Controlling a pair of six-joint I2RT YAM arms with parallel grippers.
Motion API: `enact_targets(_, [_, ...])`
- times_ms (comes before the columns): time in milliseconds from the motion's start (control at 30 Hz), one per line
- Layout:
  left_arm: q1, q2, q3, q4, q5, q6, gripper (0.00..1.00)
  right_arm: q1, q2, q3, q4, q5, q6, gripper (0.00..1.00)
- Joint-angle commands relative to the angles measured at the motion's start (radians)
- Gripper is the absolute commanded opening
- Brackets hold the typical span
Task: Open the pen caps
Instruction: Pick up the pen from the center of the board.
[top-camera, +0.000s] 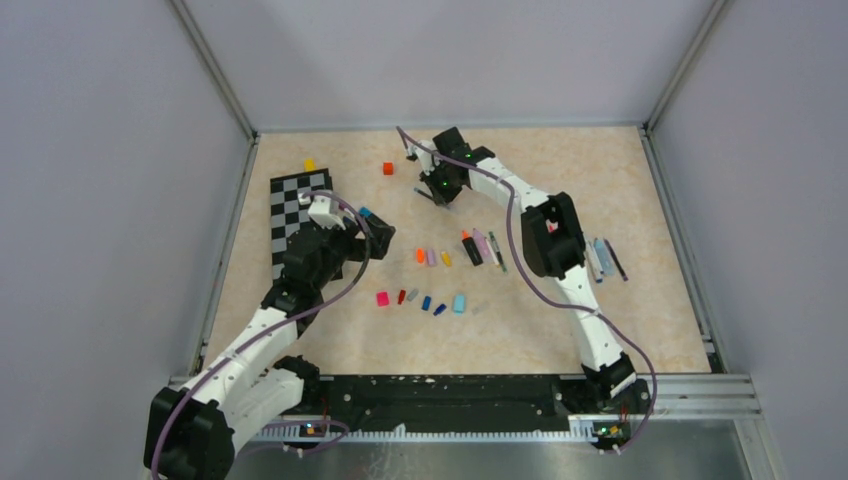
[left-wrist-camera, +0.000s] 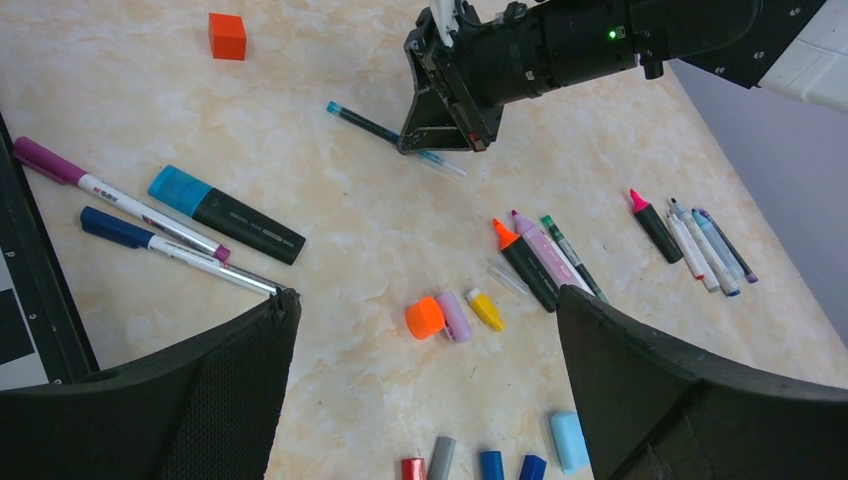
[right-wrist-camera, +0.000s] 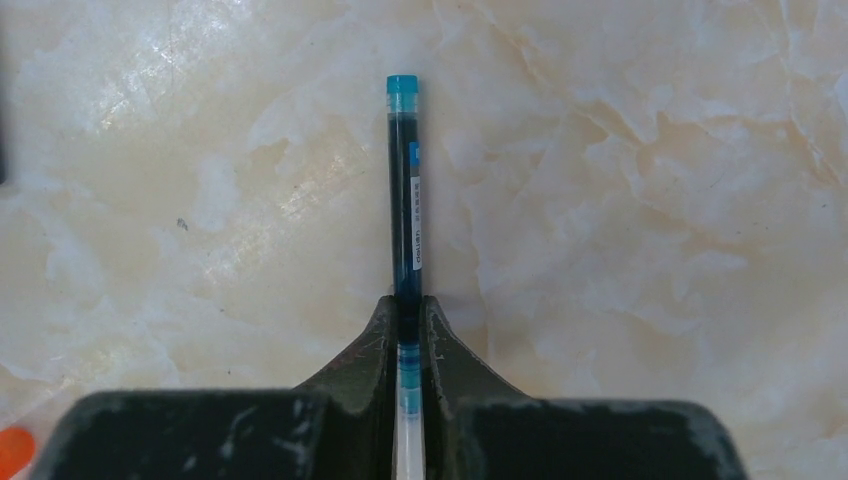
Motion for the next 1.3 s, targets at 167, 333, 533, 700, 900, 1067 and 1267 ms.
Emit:
enact_targets(167, [0.006, 0.011, -0.027, 0.142, 0.113, -0.153, 0.99, -0.019, -0.037, 0.099, -0.033, -0.004, -0.008, 0.0])
enact_targets(333, [0.005, 0.061, -0.06, 0.285, 0.186, -0.281, 0.99, -0.051, -0.134, 0.115, -0.008, -0.12, 0.06, 0.0])
enact_targets(533, [0.003, 0.186, -0.033, 0.416, 0.294, -0.367, 0.96, -0.107, -0.279, -0.04, 0.035, -0.396, 0.214, 0.0])
enact_targets(700, [-0.018, 0.319, 0.031, 0.496, 0.337, -0.434, 0.95, -0.139, -0.513, -0.387, 0.268, -0.585, 0.403, 0.0])
enact_targets(900, [-0.136, 0.456, 0.105, 0.557, 0.23, -0.471, 0.94, -0.147, -0.675, -0.656, 0.496, -0.676, 0.579, 0.0])
enact_targets(1067, [-0.201, 0.532, 0.144, 0.615, 0.166, -0.506, 0.86, -0.147, -0.727, -0.742, 0.583, -0.693, 0.638, 0.0])
enact_targets(1267, [-0.23, 0.583, 0.167, 0.639, 0.066, -0.528, 0.75, -0.148, -0.745, -0.783, 0.624, -0.707, 0.664, 0.0])
